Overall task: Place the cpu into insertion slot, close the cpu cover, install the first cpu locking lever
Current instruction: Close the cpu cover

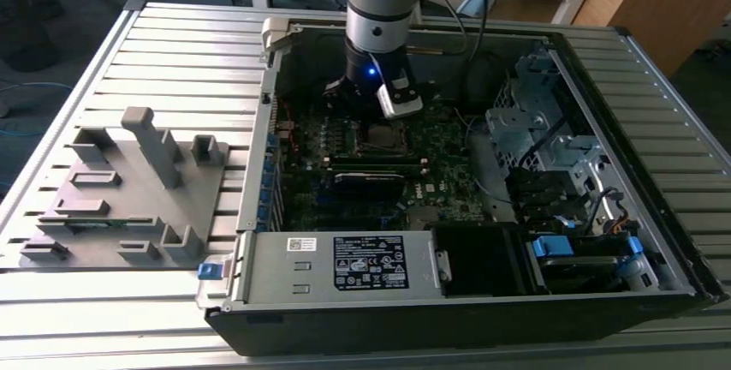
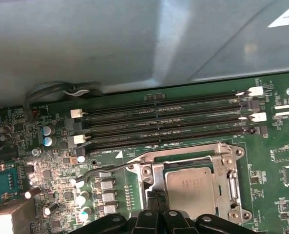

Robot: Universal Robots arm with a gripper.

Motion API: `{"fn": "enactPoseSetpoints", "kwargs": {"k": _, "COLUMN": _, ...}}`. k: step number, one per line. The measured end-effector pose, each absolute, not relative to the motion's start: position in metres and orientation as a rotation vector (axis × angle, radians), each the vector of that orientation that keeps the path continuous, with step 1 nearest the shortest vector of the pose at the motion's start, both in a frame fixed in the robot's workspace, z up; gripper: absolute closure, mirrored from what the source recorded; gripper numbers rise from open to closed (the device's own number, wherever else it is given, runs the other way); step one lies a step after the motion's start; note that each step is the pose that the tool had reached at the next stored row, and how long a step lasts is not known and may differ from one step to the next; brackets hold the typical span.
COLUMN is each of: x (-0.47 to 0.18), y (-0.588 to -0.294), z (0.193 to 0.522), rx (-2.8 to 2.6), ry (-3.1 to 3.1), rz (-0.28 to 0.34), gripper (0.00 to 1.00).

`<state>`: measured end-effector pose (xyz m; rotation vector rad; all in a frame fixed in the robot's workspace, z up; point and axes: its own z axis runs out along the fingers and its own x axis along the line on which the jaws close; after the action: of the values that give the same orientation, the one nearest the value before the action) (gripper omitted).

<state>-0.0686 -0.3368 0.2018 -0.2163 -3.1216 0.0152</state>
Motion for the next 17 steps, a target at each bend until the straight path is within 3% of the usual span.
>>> {"fn": "enactPoseSetpoints", "kwargs": {"k": 17, "x": -0.0715, "y": -0.3368, "z": 0.1972, "rx": -0.185, "ry": -3.127, "rz": 0.015, "gripper": 0.9}}
